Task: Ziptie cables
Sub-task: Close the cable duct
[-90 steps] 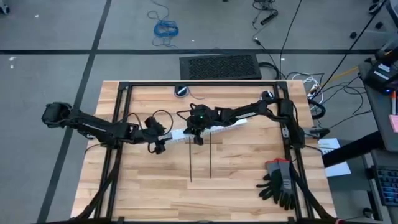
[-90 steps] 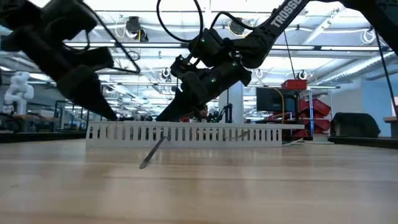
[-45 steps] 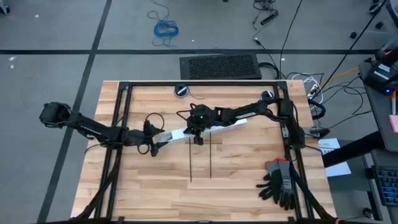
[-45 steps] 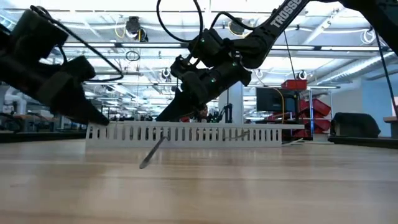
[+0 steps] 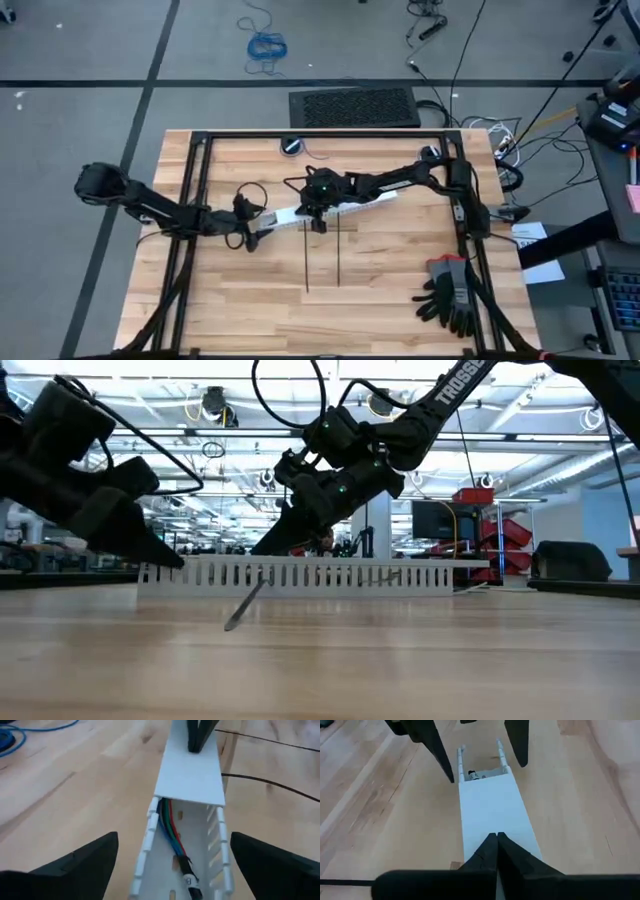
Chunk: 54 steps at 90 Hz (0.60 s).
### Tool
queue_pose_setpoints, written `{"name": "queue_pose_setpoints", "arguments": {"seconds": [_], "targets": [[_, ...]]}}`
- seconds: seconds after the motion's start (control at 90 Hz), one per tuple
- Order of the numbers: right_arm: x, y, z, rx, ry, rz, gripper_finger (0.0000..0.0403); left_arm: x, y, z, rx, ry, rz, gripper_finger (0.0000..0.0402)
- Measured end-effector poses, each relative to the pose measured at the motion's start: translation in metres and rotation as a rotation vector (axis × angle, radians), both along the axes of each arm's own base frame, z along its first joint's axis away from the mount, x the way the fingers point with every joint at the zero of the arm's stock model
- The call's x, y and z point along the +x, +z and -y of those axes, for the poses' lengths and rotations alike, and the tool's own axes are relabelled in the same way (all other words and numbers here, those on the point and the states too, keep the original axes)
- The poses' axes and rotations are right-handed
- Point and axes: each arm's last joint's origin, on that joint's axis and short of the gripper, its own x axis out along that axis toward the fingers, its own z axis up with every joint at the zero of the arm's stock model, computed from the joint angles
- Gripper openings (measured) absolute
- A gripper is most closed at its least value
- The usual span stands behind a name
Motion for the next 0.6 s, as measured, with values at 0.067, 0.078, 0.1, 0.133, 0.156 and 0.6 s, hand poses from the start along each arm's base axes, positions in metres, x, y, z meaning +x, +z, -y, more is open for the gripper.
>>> {"name": "queue_pose_setpoints", "arguments": {"seconds": [0.067, 0.078, 0.1, 0.133, 0.156, 0.6], "targets": [[0.0, 0.0, 0.0, 0.0, 0.0, 0.0, 0.0, 0.002, -0.003, 0.0, 0.0, 0.0, -0.002, 0.0382], [0.0, 0.0, 0.0, 0.0, 0.0, 0.0, 0.0, 0.002, -0.003, 0.0, 0.0, 0.0, -0.003, 0.0382], [0.0, 0.0, 0.0, 0.0, 0.0, 0.0, 0.0, 0.003, -0.004, 0.0, 0.0, 0.0, -0.005, 0.0382], [0.0, 0.0, 0.0, 0.0, 0.0, 0.0, 0.0, 0.004, -0.005, 0.0, -0.001, 0.003, -0.005, 0.0382], [0.0, 0.0, 0.0, 0.0, 0.0, 0.0, 0.0, 0.005, -0.006, 0.001, 0.002, 0.006, -0.01, 0.0382], [0.0, 0.0, 0.0, 0.007, -0.008, -0.001, 0.0, 0.021, -0.02, 0.001, 0.028, 0.061, -0.075, 0.0297]]}}
